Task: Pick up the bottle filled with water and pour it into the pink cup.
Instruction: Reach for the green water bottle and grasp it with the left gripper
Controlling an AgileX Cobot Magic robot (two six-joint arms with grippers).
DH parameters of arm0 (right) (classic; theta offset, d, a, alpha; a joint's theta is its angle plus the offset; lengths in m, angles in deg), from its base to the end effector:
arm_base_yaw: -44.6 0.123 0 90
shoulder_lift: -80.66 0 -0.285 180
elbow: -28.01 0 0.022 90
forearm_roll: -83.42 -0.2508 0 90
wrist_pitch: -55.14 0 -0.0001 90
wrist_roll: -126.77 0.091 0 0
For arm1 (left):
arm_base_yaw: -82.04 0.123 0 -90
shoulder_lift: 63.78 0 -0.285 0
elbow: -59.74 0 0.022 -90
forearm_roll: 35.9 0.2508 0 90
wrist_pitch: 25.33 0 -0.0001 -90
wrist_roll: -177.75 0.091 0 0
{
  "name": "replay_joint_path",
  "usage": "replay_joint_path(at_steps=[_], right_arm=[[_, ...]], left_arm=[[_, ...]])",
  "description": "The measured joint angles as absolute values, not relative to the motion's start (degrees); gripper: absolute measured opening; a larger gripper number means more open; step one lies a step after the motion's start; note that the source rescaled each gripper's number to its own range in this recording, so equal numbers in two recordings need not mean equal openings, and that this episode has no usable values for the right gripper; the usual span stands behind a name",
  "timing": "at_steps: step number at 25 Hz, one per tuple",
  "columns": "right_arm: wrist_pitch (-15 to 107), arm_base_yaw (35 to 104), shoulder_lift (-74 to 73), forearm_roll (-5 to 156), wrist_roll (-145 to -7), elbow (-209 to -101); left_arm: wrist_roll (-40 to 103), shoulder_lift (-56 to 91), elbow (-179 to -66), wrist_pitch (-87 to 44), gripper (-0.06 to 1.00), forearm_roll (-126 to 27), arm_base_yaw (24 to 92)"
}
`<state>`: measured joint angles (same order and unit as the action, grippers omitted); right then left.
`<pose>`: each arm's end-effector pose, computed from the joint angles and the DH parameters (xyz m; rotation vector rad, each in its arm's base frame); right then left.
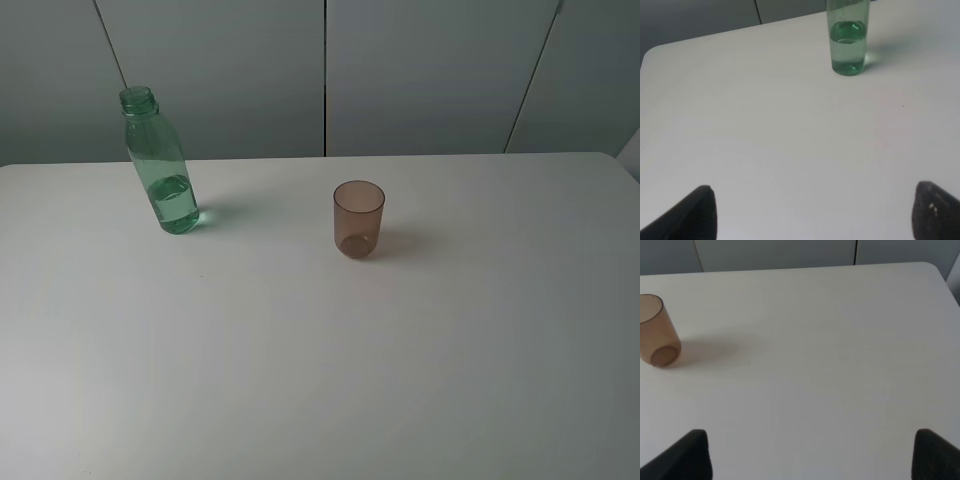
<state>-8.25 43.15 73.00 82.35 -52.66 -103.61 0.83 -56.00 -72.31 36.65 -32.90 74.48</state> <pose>-0.0075 0.0017 0.2745 0.0353 2.0840 0.0131 -0.0064 0.0051 0.2787 0.1870 2.0448 0.0142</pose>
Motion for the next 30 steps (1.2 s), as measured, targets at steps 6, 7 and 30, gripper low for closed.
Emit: replay_joint_path(at_steps=[6,7,30], right_arm=[[-8.25,43.15,73.0,82.35,-52.66,-103.61],[-8.25,43.15,73.0,82.35,-52.66,-103.61],[-8.25,43.15,73.0,82.35,-52.66,-103.61]], left_arm=[[0.94,-56.0,-72.31,36.65,1.0,-32.9,74.48],[0.94,-56.0,-72.31,36.65,1.0,-32.9,74.48],[-0.63,-26.29,-90.33,32.11,1.0,-39.53,74.48]])
